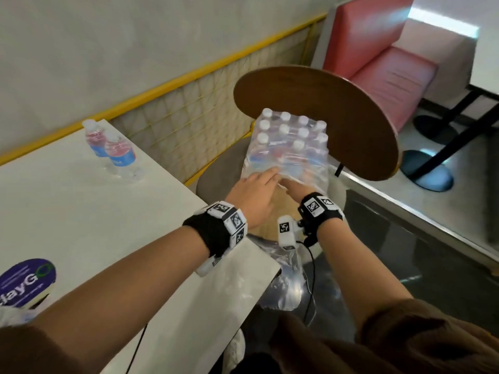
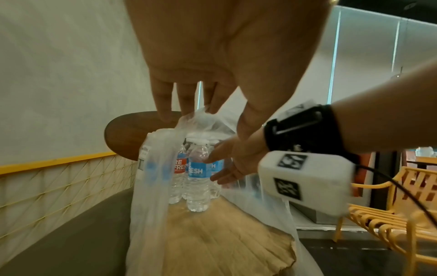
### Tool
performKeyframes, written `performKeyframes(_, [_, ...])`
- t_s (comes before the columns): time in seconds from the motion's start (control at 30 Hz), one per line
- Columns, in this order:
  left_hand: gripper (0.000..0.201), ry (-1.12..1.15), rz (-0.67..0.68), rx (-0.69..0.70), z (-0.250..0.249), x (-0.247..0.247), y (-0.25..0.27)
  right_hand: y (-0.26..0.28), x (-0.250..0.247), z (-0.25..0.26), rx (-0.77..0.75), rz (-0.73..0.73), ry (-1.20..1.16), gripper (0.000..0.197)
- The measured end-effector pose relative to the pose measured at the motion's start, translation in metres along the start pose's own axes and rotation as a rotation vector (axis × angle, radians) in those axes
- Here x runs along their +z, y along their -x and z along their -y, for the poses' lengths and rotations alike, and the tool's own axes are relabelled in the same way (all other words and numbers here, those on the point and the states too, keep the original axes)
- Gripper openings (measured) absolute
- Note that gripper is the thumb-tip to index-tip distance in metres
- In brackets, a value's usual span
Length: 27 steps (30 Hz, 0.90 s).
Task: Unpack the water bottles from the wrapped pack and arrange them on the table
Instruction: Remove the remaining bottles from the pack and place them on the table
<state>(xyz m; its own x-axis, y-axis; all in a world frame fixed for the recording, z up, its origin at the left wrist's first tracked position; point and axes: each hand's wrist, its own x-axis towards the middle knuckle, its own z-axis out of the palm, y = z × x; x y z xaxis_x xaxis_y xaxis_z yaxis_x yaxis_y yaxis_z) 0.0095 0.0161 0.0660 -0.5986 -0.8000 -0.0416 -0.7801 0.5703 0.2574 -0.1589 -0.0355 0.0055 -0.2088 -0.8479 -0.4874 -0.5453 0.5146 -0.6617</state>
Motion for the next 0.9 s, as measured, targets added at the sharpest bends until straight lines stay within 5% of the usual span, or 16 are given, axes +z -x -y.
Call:
performKeyframes(0.13, [0.065, 0.022, -0.014, 0.039, 0.006, 0.005, 0.004, -0.007, -0.019, 0.002, -0.026, 0.004, 0.280, 0.057])
performKeyframes(0.23, [0.064, 0.064, 0.032, 0.041, 0.011, 0.007, 0.005, 0.006, -0.029, -0.001, -0.100, 0.040, 0.905, 0.073])
performKeyframes(0.3, [0.063, 0.088, 0.065, 0.023, 0.015, 0.007, 0.006, -0.001, -0.030, -0.004, -0.105, 0.055, 1.005, 0.067])
performKeyframes(0.43, [0.060, 0.120, 0.099, -0.020, 0.022, 0.009, 0.007, -0.029, -0.030, -0.012, -0.031, 0.013, 0.818, 0.060])
performKeyframes(0.53, [0.059, 0.113, 0.093, -0.055, 0.025, 0.012, 0.007, -0.084, -0.026, -0.043, -0.113, -0.045, 0.625, 0.063])
performKeyframes(0.7, [0.070, 0.168, 0.066, -0.146, 0.027, 0.014, 0.007, 0.007, -0.006, -0.012, -0.167, -0.080, 0.208, 0.049])
performKeyframes(0.9, [0.099, 0.344, 0.244, -0.151, 0.021, 0.026, 0.010, 0.067, 0.027, -0.019, -0.429, 0.287, -0.103, 0.037])
